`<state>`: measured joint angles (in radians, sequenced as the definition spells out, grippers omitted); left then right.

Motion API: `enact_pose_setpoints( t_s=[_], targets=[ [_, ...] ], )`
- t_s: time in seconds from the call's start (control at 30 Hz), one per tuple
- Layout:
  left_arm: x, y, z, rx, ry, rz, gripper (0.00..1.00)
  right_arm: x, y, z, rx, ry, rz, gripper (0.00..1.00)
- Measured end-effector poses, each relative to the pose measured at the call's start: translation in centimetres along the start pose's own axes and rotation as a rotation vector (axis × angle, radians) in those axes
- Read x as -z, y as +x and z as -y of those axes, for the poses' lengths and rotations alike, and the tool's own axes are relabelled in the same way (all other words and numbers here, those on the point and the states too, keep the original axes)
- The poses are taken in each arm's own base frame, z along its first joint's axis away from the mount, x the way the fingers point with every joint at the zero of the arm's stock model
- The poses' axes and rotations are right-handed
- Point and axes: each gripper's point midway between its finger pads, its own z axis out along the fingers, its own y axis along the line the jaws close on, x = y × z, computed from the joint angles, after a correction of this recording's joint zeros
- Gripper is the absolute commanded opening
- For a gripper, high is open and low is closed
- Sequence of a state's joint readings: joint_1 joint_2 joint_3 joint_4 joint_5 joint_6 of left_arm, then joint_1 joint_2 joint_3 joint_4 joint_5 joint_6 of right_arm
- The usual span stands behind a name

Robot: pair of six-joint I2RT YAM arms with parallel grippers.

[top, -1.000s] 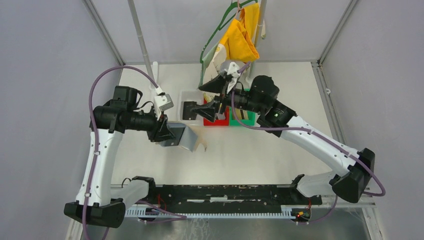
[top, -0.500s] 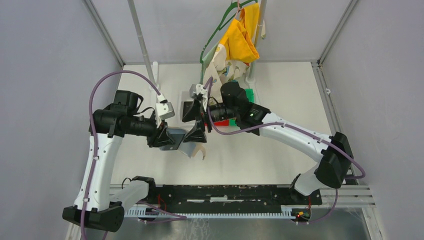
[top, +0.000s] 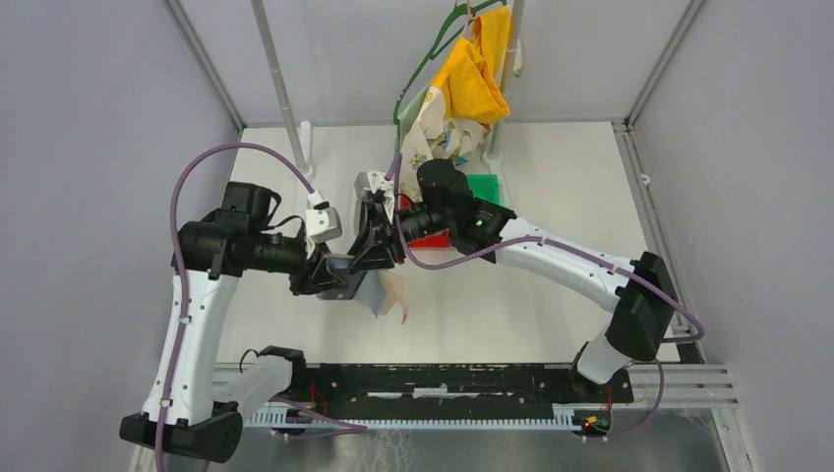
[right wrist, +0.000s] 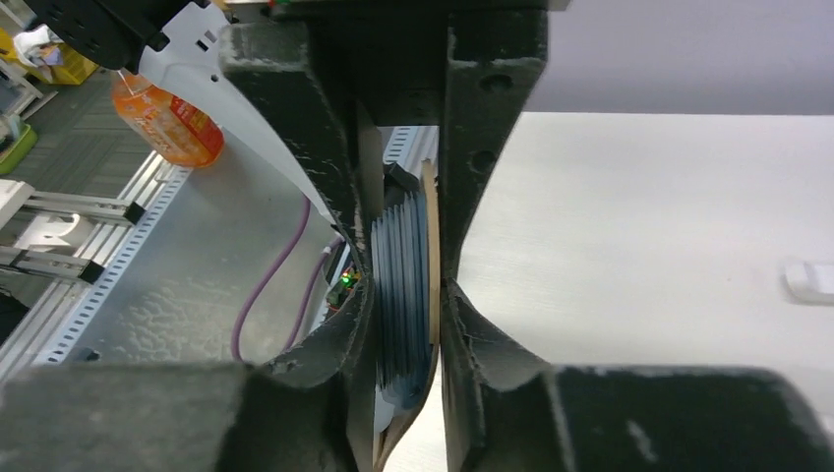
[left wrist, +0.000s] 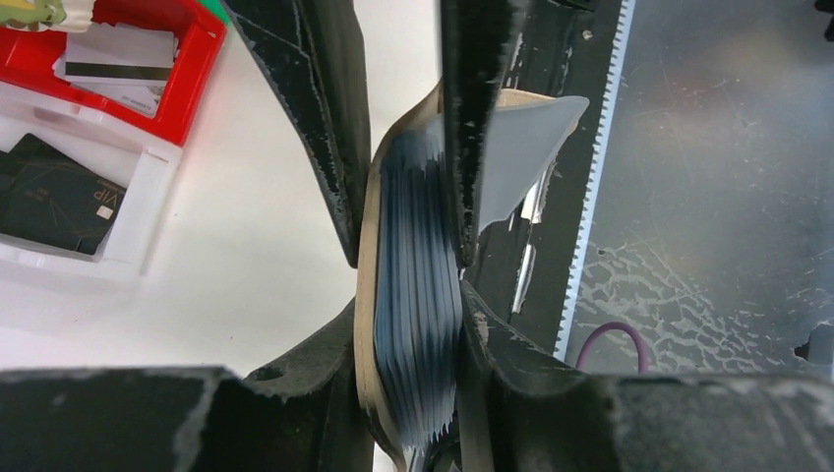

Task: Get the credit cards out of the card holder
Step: Remove the credit card from the card holder.

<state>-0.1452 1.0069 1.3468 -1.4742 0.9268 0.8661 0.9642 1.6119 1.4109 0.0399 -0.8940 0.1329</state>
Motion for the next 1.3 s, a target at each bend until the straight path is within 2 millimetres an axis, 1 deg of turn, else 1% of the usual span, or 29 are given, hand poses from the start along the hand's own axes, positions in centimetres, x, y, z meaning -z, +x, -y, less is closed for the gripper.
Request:
enact_pose_setpoints(
  t_s=[0.03, 0.07, 0.13, 0.17, 0.2, 0.27, 0.3, 0.33, 0.37, 0.4, 0.47, 0.5, 0.53, 0.57, 0.6, 0.63, 0.67, 0.7, 0.77, 0.87, 1.0, 1.07, 1.2, 1.3],
  targets=[
    [0.0, 0.0, 0.3, -0.001, 0.006, 0.003, 0.02, 0.0, 0.0, -0.1, 0.000, -0.010, -0.001, 0.16],
    [0.0, 0.0, 0.4, -0.001, 0.008, 0.005, 0.02, 0.0, 0.1, -0.2, -0.003, -0.019, -0.001, 0.23],
    [0.1, 0.0, 0.7, 0.002, 0.015, 0.006, 0.02, 0.0, 0.1, -0.3, -0.004, -0.027, -0.003, 0.50],
    [0.0, -0.1, 0.7, 0.003, 0.017, 0.007, 0.02, 0.0, 0.1, -0.4, -0.010, -0.030, -0.004, 0.54],
    [0.0, -0.1, 0.7, -0.002, 0.018, 0.010, 0.02, 0.0, 0.1, -0.5, -0.007, -0.036, -0.009, 0.55],
    [0.0, -0.2, 0.8, -0.004, 0.022, 0.012, 0.02, 0.1, 0.2, -0.6, -0.012, -0.038, -0.015, 0.56],
    [0.0, -0.2, 0.8, -0.005, 0.023, 0.013, 0.02, 0.1, 0.4, -0.6, -0.017, -0.040, -0.020, 0.53],
    [0.0, -0.2, 0.8, -0.005, 0.024, 0.013, 0.02, 0.1, 0.6, -0.7, -0.023, -0.041, -0.028, 0.47],
    [0.0, -0.2, 0.8, -0.006, 0.023, 0.014, 0.02, 0.2, 0.8, -0.7, -0.029, -0.041, -0.036, 0.36],
    [0.0, -0.2, 0.8, -0.005, 0.024, 0.013, 0.02, 0.2, 1.0, -0.7, -0.031, -0.041, -0.041, 0.22],
    [0.0, -0.2, 0.9, -0.005, 0.028, 0.014, 0.02, 0.2, 1.2, -0.6, -0.032, -0.038, -0.048, 0.02],
    [0.0, -0.2, 1.0, -0.004, 0.032, 0.015, 0.05, 0.2, 1.2, -0.7, -0.033, -0.040, -0.049, 0.00],
    [0.0, -0.3, 1.0, -0.005, 0.031, 0.016, 0.14, 0.3, 1.1, -0.6, -0.036, -0.037, -0.049, 0.00],
    [0.0, -0.3, 1.1, -0.005, 0.034, 0.019, 0.30, 0.4, 1.0, -0.5, -0.039, -0.034, -0.047, 0.00],
    [-0.1, -0.4, 1.1, -0.005, 0.037, 0.022, 0.45, 0.5, 0.9, -0.3, -0.047, -0.029, -0.042, 0.00],
    [-0.1, -0.5, 1.1, -0.006, 0.038, 0.027, 0.52, 0.6, 0.8, -0.2, -0.059, -0.026, -0.036, 0.00],
    [-0.1, -0.6, 1.1, -0.009, 0.040, 0.033, 0.57, 0.7, 0.7, -0.1, -0.074, -0.023, -0.020, 0.00],
    [-0.1, -0.8, 1.1, -0.014, 0.044, 0.041, 0.59, 0.8, 0.6, 0.1, -0.093, -0.017, 0.001, 0.00],
    [-0.2, -1.1, 1.3, -0.022, 0.056, 0.064, 0.61, 1.5, 0.3, 0.5, -0.125, -0.005, 0.059, 0.00],
    [-0.5, -1.4, 1.6, -0.020, 0.084, 0.095, 0.57, 3.0, -0.5, 0.5, -0.169, 0.005, 0.134, 0.00],
    [-0.9, -1.7, 2.3, -0.006, 0.132, 0.140, 0.49, 3.8, -2.9, -0.2, -0.155, -0.020, 0.209, 0.00],
    [-0.9, -2.2, 2.7, -0.002, 0.153, 0.166, 0.48, 4.1, -3.9, -0.8, -0.140, -0.034, 0.233, 0.00],
    [-0.8, -3.5, 3.3, 0.039, 0.196, 0.221, 0.49, 4.5, -4.6, -1.5, -0.128, -0.051, 0.256, 0.00],
    [-0.6, -4.4, 3.6, 0.058, 0.218, 0.249, 0.56, 4.7, -4.8, -1.6, -0.117, -0.052, 0.268, 0.00]
  ],
)
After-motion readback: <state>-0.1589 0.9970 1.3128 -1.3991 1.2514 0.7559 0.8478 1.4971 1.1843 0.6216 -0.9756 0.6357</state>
